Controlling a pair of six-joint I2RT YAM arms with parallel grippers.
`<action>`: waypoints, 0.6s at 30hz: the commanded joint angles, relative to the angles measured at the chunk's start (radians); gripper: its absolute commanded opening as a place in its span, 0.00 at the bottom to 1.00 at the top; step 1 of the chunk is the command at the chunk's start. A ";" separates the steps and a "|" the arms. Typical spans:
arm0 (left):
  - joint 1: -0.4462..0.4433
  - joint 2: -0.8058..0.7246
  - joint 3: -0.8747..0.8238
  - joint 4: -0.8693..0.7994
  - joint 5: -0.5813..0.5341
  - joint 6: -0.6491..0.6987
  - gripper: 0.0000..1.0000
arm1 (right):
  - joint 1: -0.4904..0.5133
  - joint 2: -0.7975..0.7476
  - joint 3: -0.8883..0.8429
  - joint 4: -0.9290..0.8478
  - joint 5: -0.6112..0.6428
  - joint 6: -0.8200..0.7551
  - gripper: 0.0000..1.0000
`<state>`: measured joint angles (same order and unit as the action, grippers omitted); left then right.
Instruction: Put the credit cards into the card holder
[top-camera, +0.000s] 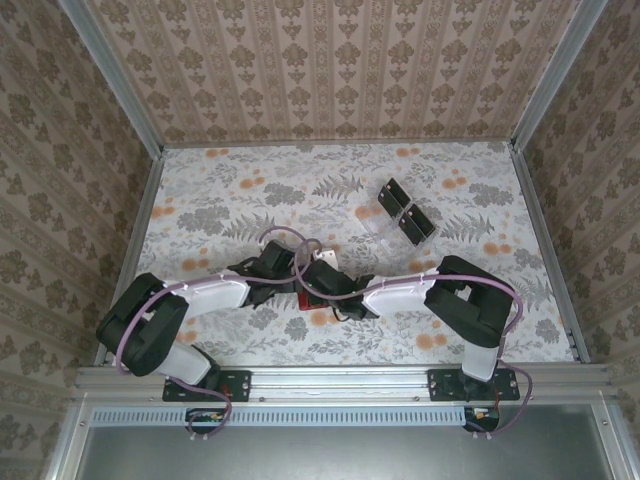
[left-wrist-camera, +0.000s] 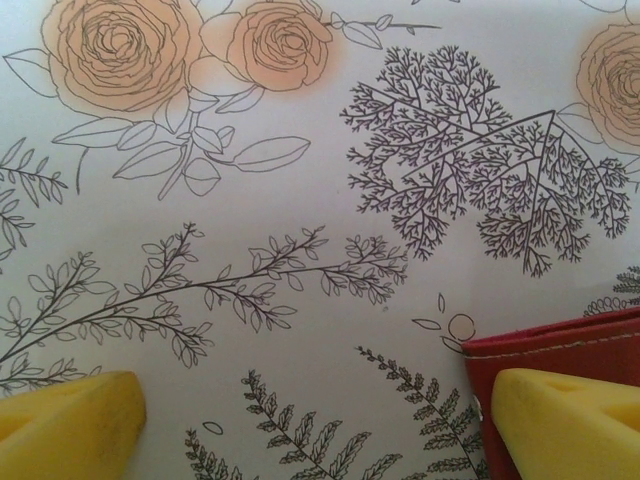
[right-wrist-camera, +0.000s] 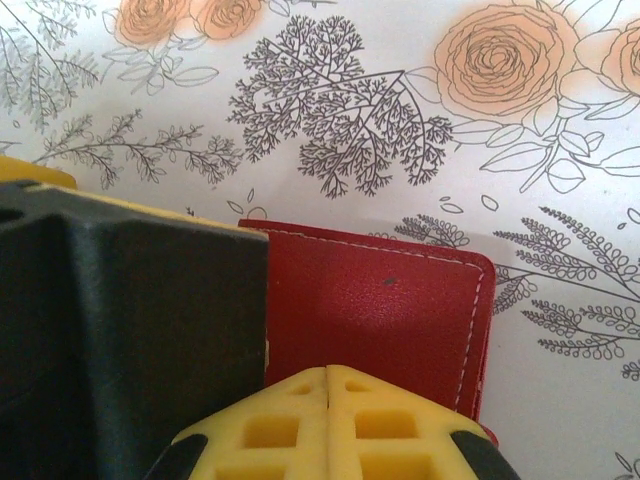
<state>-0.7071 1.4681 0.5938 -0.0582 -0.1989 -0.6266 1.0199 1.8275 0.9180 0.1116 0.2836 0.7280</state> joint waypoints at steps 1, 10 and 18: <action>0.023 0.045 0.002 0.011 0.119 -0.030 1.00 | 0.042 0.068 -0.039 -0.424 -0.160 -0.021 0.05; 0.044 0.041 0.028 0.004 0.134 -0.018 1.00 | 0.010 0.037 0.109 -0.446 -0.161 -0.038 0.25; 0.070 0.030 0.046 0.003 0.148 -0.013 1.00 | -0.023 0.000 0.183 -0.430 -0.177 -0.051 0.36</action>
<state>-0.6559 1.4689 0.6247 -0.1028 -0.1230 -0.6235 0.9943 1.8271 1.0813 -0.2340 0.1982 0.7040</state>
